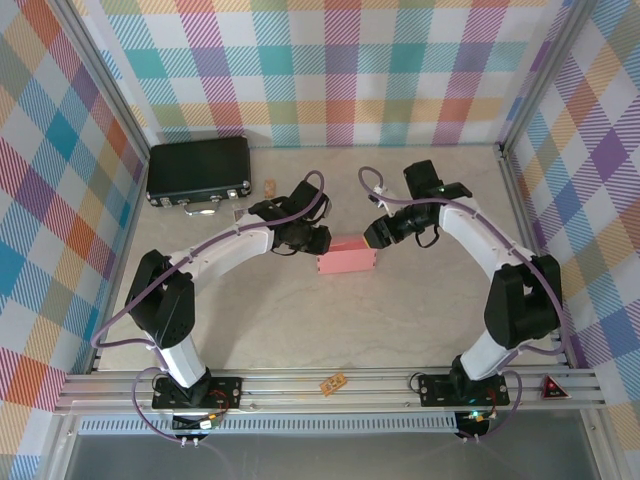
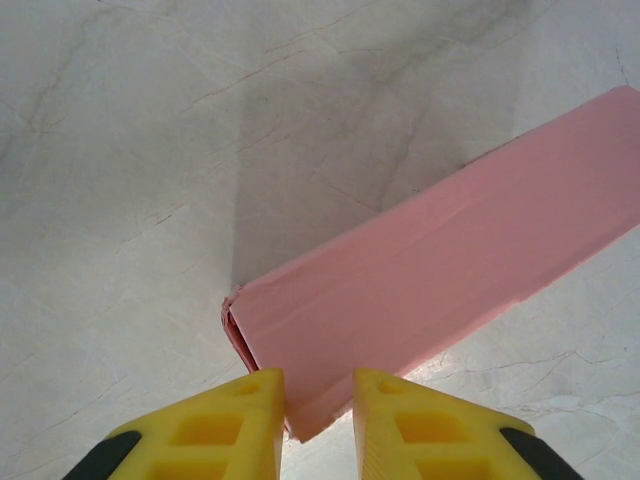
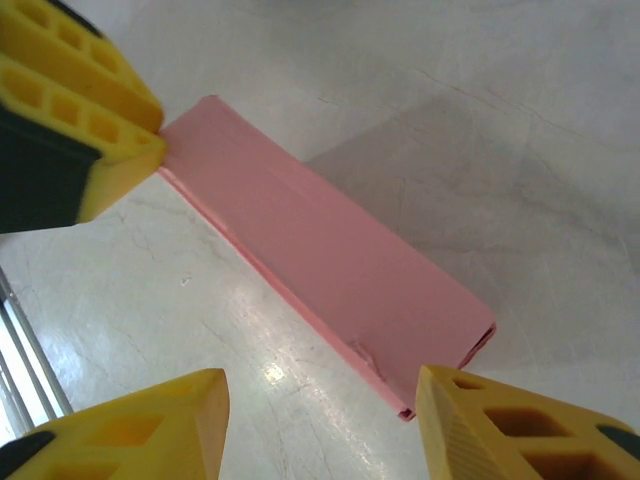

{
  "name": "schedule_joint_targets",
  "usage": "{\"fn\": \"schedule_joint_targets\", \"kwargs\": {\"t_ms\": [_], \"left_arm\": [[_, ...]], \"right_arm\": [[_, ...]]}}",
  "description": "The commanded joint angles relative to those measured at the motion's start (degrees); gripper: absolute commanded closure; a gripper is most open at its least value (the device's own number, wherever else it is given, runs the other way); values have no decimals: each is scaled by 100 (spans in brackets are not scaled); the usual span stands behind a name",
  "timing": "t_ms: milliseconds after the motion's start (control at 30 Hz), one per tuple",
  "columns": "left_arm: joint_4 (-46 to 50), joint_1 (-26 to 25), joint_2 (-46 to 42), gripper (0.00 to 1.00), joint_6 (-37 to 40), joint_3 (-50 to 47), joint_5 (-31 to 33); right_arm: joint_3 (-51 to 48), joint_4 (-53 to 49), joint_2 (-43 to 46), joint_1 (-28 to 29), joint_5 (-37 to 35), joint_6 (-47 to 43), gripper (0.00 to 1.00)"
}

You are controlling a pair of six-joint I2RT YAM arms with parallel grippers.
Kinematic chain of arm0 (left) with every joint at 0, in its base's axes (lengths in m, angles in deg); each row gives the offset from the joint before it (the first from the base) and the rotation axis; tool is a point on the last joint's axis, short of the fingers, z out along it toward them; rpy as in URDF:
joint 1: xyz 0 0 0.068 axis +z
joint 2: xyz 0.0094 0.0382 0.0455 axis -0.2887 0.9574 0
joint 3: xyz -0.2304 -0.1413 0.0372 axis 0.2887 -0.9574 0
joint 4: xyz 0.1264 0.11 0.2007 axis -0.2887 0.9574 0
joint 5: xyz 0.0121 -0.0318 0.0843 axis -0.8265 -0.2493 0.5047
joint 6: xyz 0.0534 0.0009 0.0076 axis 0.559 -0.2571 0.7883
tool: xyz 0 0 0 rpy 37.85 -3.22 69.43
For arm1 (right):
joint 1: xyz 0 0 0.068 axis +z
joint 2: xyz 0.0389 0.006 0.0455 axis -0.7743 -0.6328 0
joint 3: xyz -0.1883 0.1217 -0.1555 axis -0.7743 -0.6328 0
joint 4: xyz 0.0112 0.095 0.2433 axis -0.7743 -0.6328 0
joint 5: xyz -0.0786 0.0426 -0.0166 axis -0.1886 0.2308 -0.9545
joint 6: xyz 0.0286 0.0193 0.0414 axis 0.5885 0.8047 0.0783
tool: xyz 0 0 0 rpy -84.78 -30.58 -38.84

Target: Fold the paper box

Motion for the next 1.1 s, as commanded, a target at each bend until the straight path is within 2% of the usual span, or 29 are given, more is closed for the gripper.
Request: {"fn": "schedule_joint_targets", "kwargs": {"t_ms": [0,800,1067], "left_arm": [[177,-53,144,76,-44,-67,-73],[207,-87,251,76,-16,-203,-191],[229,-97,280,76,-13,-185,-147]], "right_arm": [[196,59,-266,-10,-164,276,48],[-178,-156,-575,-12,-347,244,50],[-396,380,-29,-93,-92,432,42]]}}
